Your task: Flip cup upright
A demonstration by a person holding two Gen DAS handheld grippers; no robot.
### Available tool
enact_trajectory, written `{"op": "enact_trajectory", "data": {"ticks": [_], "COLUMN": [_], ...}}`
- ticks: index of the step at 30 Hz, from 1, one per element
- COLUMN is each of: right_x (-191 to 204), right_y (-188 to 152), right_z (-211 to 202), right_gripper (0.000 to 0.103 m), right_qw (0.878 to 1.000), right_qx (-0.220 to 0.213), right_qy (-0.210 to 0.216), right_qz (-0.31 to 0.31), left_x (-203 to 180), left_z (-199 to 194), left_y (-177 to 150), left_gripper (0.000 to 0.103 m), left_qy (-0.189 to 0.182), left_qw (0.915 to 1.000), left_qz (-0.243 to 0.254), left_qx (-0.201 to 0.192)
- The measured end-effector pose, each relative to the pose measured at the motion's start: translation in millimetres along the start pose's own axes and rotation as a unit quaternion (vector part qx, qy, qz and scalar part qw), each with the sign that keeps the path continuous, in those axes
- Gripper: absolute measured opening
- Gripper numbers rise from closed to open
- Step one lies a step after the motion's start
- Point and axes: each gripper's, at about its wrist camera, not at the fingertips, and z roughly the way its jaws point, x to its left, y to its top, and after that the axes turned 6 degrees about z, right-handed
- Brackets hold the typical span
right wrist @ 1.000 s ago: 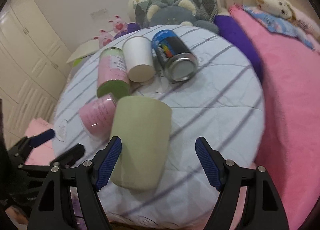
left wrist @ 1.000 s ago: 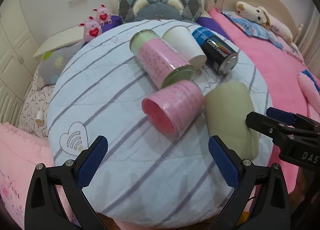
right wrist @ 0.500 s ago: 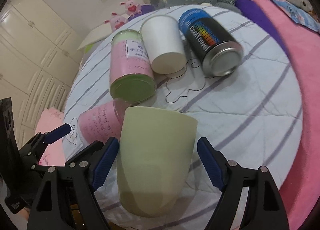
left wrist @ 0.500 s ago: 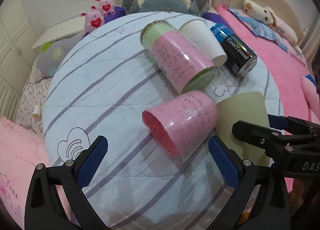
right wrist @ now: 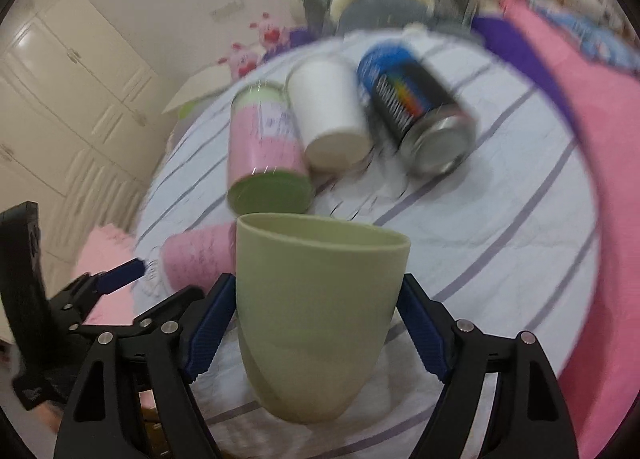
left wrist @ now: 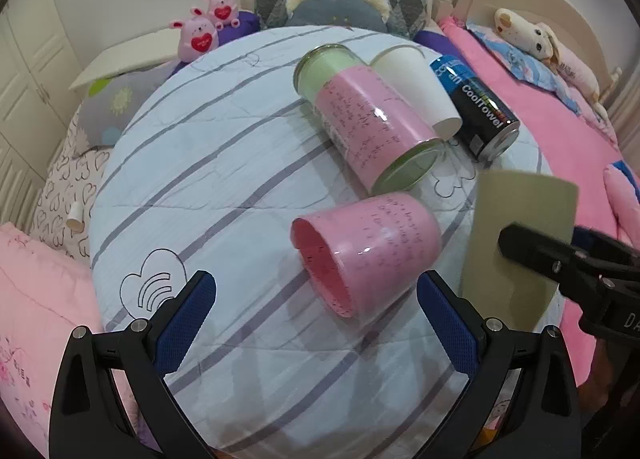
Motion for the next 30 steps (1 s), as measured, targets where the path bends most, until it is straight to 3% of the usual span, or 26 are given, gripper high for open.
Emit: {"op": "enact_trajectory", "data": {"ticks": [6,9,19,30], "right_x": [6,7,8,13], "right_y": [-2,-9,-21,-43], "right_z": [-16,-19,-25,-65], "right_gripper": [0.081,0.081,0.082,0.083], "right_qw": [0.993,0.99,0.988,0.984], "right_qx": [-0.077,-0.104,-0.104,-0.135], "right_qy": [-0.059,-0.061,-0.062,-0.03], "right_qz": [-0.061,-0.079,-0.095,-0.113], "left_x": [-12,-20,-27,-31], "left_z": [-3,-2,-9,-42], "left_y": [1,0,-16,-40], "left_gripper": [0.102,0.102,0.102,0.102], "left_qy": [0.004,0.018,0.025,0.042], "left_qw": [1.0,0.9996,0.9995,0.9975], "left_qz": [0.005,0.019,0.019,-0.001], "left_qx": [-0.001,0.004,0.001,-0.057]}}
